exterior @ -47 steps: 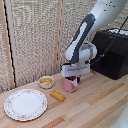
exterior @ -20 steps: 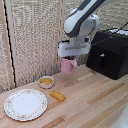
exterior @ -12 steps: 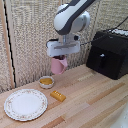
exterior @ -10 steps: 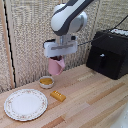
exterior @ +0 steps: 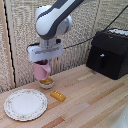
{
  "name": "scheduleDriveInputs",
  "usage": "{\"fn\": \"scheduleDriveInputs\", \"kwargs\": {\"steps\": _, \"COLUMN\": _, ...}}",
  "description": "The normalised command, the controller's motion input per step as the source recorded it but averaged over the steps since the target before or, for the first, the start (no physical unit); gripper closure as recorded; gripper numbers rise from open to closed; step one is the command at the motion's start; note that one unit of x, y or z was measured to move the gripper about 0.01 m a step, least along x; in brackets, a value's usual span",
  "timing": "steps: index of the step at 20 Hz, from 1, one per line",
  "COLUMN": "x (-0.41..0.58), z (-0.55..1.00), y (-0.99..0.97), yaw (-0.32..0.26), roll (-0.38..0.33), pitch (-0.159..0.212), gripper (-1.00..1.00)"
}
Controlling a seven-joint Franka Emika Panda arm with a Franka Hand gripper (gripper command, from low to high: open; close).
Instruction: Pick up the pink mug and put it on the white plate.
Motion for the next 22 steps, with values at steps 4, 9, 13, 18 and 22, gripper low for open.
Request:
{"fn": "scheduleDriveInputs", "kwargs": {"steps": 4, "x": 0.453, "z": -0.15, "y": 0.85, "yaw": 0.010, "roll": -0.032, "pitch": 0.063, "gripper": 1.00}}
{"fn": "scheduleDriveInputs", "kwargs": {"steps": 9, "x": 0.325, "z": -0.29, "y": 0.71, "yaw": 0.038, "roll": -0.074, "pitch": 0.086, "gripper": 1.00}}
{"fn": "scheduleDriveInputs", "kwargs": {"steps": 13, "x": 0.057, "z": -0.38, "y": 0.40, "yaw": 0.064, "roll": -0.122, "pitch": 0.140, "gripper": 1.00}}
{"fn": "scheduleDriveInputs", "kwargs": {"steps": 18, "x": 0.085, "z": -0.39, "y": 0.23, "yaw": 0.066, "roll": -0.084, "pitch": 0.071, "gripper": 1.00}}
{"fn": "scheduleDriveInputs", "kwargs": {"steps": 22, "x": 0.204, "z": -0.35, "y": 0.06, "yaw": 0.098, "roll": -0.037, "pitch": -0.002, "gripper": 1.00}}
